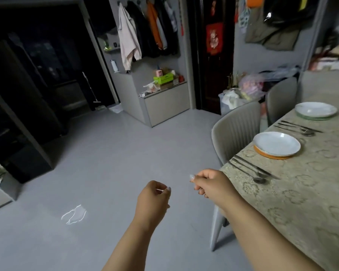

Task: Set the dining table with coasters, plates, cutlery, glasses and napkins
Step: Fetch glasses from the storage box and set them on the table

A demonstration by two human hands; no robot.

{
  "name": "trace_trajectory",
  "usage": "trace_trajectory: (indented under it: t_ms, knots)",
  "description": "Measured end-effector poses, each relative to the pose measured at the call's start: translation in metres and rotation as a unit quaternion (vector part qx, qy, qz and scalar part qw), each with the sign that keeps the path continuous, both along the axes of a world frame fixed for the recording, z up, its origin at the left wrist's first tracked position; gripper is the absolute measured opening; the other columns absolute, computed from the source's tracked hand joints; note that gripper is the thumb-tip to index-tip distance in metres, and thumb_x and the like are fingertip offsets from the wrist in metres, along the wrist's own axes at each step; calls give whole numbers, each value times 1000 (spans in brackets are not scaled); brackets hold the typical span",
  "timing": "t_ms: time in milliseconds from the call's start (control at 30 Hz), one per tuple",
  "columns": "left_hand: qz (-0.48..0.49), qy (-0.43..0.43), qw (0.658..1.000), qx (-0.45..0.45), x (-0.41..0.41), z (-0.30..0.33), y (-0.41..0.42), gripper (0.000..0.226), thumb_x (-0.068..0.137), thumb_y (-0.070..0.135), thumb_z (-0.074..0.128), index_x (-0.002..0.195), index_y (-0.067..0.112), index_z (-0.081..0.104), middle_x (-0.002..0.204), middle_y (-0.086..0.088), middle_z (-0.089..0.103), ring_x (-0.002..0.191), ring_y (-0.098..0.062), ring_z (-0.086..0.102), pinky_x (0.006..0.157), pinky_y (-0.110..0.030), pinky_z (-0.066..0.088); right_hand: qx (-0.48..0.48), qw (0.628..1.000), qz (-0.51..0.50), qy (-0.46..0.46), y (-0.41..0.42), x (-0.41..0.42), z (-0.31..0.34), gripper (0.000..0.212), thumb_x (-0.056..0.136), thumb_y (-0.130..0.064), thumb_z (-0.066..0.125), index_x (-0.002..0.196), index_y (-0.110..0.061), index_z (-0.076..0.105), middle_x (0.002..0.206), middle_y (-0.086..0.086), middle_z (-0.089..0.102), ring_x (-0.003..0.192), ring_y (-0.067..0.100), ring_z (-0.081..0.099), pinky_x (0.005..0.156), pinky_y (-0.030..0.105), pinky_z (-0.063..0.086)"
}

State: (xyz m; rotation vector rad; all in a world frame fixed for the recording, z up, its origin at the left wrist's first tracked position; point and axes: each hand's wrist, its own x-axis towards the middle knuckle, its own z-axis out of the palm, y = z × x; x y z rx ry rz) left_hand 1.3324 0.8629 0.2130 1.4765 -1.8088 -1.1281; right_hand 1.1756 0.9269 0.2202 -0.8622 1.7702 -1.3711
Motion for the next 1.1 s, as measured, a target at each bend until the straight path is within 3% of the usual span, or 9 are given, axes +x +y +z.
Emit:
trace_trajectory:
  t_ms: [300, 533, 767, 1100]
  knots:
    - [-74, 16, 997, 6, -61, -10, -144, 11, 94, 24, 57, 93, 13, 58, 86, -6, 66, 61, -14, 65, 62, -31, 54, 12, 997, -69, 18, -125, -48, -8, 22, 88, -27, 64, 71, -13, 61, 60, -4, 61, 47, 5, 50, 54, 19, 40]
    - [-109, 2, 994, -26, -137, 3, -275, 11, 94, 24, 57, 93, 14, 59, 85, -5, 67, 60, -12, 65, 63, -33, 56, -18, 993, -118, 1, -245, -119, 6, 19, 89, -25, 63, 83, -8, 65, 64, -2, 61, 54, 8, 50, 57, 22, 41]
    - [-169, 13, 985, -14, -218, 1, -379, 14, 95, 27, 56, 94, 12, 58, 86, -7, 67, 61, -13, 65, 60, -30, 54, -19, 983, -183, -17, -332, -189, -2, 18, 88, -23, 64, 75, -12, 63, 63, -1, 59, 53, 8, 48, 55, 20, 38]
    - [-260, 14, 965, -37, -338, 9, -571, 26, 96, 36, 53, 89, 11, 56, 76, -5, 64, 68, -19, 67, 74, -41, 58, -37, 961, -275, -7, -498, -283, 1, 16, 89, -22, 63, 76, -12, 63, 63, 0, 59, 50, 6, 48, 46, 10, 37]
